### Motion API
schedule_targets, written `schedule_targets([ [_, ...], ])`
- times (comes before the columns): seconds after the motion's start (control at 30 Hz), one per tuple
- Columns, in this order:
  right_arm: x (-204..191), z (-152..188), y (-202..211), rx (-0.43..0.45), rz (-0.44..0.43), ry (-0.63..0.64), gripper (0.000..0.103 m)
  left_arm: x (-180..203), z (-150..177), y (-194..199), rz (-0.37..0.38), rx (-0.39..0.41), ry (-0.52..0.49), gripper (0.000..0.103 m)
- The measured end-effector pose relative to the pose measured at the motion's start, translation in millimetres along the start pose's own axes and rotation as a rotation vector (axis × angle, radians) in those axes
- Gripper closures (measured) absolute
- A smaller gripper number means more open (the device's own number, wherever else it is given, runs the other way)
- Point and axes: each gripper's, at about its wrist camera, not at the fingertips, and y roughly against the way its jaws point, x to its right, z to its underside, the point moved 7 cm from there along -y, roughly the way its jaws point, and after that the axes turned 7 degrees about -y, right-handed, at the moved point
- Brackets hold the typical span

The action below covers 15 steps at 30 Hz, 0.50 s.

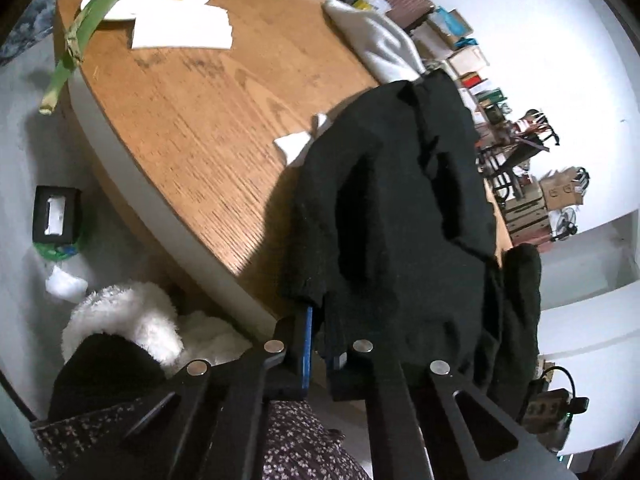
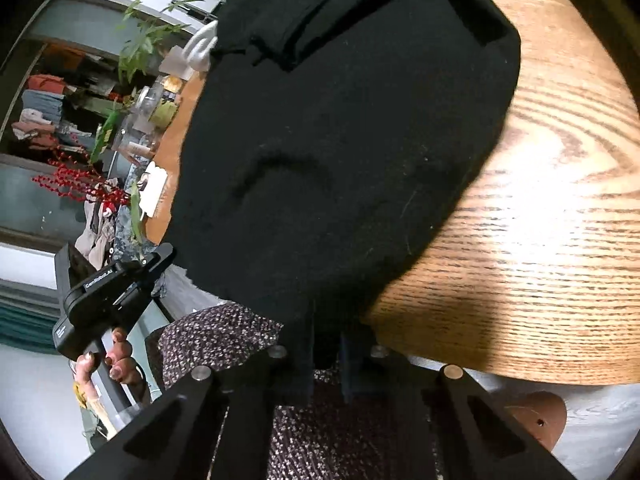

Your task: Fold clothes

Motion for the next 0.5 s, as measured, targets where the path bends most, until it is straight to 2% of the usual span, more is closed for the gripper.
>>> schedule_targets([
  [0.2,-4.1,11.0,22.6,0.071,0.056,0.093,0.094,-12.5,15.1,21.0,-0.069,0.023,-0.017,0.100],
  [0.33,5.3,25.4,25.7,0.046,0.087,0.113,0.094,-28.7,27.8,32.4,-0.114,0.026,-0.012,0.101],
  [0.43,15.4,32.5,35.3,0.038,0.085,0.112,0.094,-38.8,26.0,41.7,-0.110,0.046,0.023,0.101],
  [0.5,21.5,36.4,39.6,0.028,0.077,0.109,0.095,-42.9,24.2,41.3,-0.068,0.020,0.090,0.101],
])
